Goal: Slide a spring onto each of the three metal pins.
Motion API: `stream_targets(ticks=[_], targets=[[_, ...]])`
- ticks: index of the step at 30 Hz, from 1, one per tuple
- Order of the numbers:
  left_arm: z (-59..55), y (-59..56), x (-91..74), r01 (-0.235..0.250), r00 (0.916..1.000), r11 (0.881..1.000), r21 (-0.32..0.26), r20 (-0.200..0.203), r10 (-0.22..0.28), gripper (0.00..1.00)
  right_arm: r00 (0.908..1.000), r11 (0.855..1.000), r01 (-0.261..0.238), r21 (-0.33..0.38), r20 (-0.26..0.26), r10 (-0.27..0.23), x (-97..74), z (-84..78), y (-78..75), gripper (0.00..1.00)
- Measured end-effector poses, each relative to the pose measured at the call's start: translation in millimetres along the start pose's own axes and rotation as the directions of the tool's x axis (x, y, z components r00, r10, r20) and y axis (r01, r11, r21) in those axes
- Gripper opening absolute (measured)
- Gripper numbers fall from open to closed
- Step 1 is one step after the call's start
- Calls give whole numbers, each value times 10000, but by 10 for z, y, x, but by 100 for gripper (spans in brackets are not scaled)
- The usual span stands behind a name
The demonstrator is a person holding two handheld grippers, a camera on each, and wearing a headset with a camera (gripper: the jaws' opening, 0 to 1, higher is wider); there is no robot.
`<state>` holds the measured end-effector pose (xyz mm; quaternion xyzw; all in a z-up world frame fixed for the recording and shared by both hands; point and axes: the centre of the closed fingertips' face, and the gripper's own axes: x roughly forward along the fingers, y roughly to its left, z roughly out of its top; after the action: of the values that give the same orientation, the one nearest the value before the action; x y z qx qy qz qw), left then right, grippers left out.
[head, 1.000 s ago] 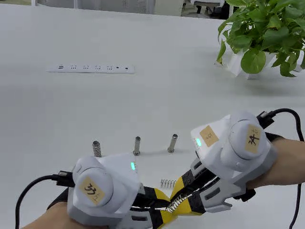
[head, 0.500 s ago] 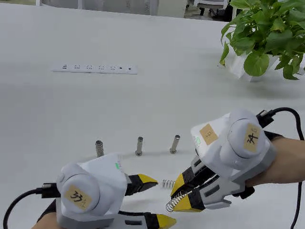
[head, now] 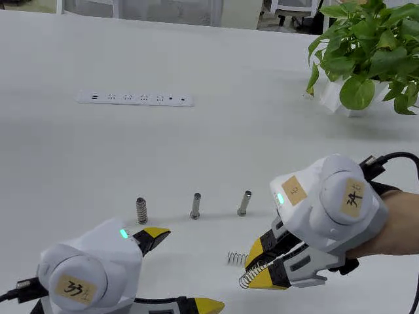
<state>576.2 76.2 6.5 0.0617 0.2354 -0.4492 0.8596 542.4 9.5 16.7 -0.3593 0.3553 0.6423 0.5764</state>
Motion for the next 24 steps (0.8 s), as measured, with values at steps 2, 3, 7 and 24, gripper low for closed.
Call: stream_targets(ticks=[2, 3, 7, 24], targets=[[-33, 54, -30, -218, 9997, 9998, 41, -115, 218, 83, 9999, 9999, 57, -105, -128, -58, -9, -24, -20, 8], [-57, 82, -45, -335, 9992, 9994, 122, -232, 337, 83, 9998, 9999, 69, -135, -178, -71, -11, -33, -26, 8], [-132, 180, -104, -807, 9956, 9967, -38, -478, 805, 91, 9993, 9997, 45, -260, -377, -54, -17, -68, -50, 8], [-255, 358, -277, -1846, 9816, 9814, -537, -603, 1813, 99, 9977, 9963, 276, -819, -590, -325, -36, 29, -420, 8]])
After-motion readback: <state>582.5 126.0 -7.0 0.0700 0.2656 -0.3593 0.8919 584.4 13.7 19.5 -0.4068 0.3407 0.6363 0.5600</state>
